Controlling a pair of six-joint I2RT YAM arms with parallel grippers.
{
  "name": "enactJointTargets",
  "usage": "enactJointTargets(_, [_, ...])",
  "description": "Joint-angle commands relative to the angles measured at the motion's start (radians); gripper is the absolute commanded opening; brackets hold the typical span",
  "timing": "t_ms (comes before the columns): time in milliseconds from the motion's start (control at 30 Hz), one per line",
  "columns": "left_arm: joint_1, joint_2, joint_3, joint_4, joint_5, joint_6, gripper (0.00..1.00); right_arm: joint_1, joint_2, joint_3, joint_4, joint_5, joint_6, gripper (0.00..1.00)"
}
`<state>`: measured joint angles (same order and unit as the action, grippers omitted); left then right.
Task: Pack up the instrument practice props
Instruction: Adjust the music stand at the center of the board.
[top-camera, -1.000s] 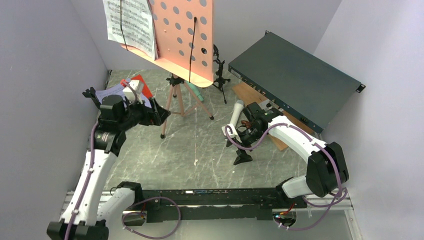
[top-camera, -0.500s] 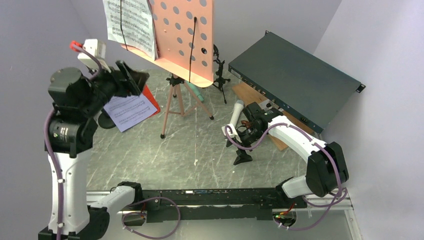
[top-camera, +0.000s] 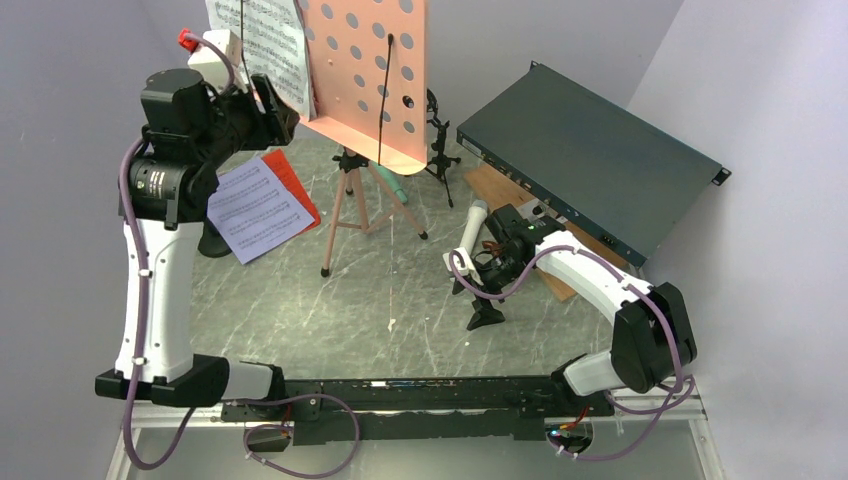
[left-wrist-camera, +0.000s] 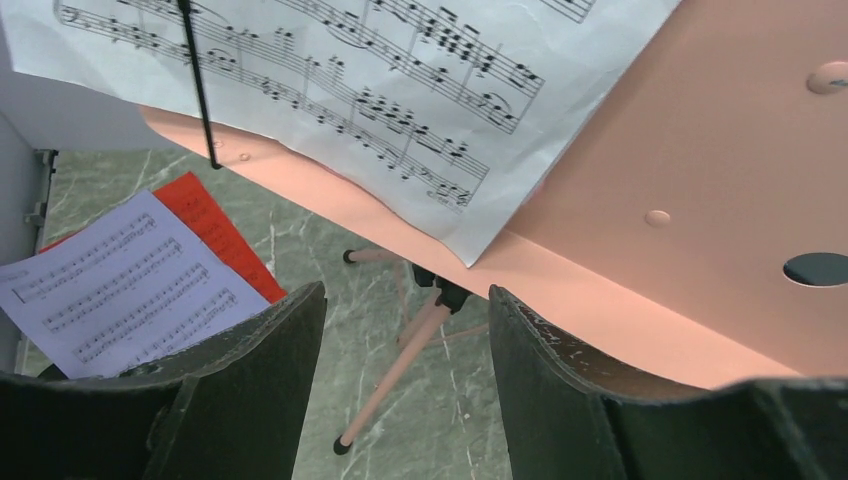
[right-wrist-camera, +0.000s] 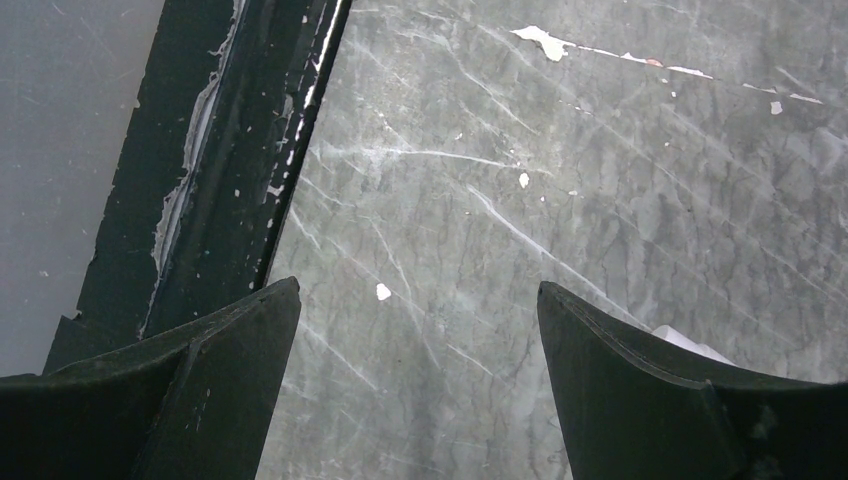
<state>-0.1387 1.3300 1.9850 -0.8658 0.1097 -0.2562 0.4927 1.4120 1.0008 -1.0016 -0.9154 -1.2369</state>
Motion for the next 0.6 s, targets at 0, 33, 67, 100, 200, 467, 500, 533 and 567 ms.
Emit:
enactJointTargets(0, [-0.047,-0.003,0.071,-0.014,-0.031,0.028,0.66,0.004,0.011,0.025,-0.002,-0.013,-0.013,0.91])
enactJointTargets(33, [-0.06,0.0,0.072,-0.013,-0.039,0.031,0.66,0.004,0.013,0.025,-0.002,-0.013,-0.012,0.91])
enactJointTargets(67, [-0.076,0.002,0.071,-0.008,-0.052,0.035,0.66,0.004,0.014,0.025,-0.002,-0.013,-0.013,0.91])
enactJointTargets(100, [-0.091,0.005,0.071,-0.005,-0.071,0.04,0.66,0.004,0.015,0.025,-0.002,-0.014,-0.012,0.91])
enactJointTargets(200, [-0.134,0.016,0.078,0.0,-0.121,0.06,0.66,0.004,0.014,0.025,-0.002,-0.013,-0.012,0.91])
enactJointTargets(467, [-0.208,0.018,0.039,0.095,-0.279,0.125,0.65,0.004,0.014,0.025,-0.003,-0.011,-0.013,0.91])
enactJointTargets(500, [-0.212,0.029,0.048,0.09,-0.282,0.126,0.65,0.004,0.014,0.025,-0.005,-0.011,-0.014,0.91])
enactJointTargets(533, [-0.216,0.037,0.054,0.087,-0.282,0.126,0.64,0.004,0.014,0.025,-0.005,-0.011,-0.014,0.91])
enactJointTargets(567, [-0.219,0.044,0.058,0.084,-0.282,0.127,0.63,0.005,0.014,0.025,-0.005,-0.01,-0.015,0.91])
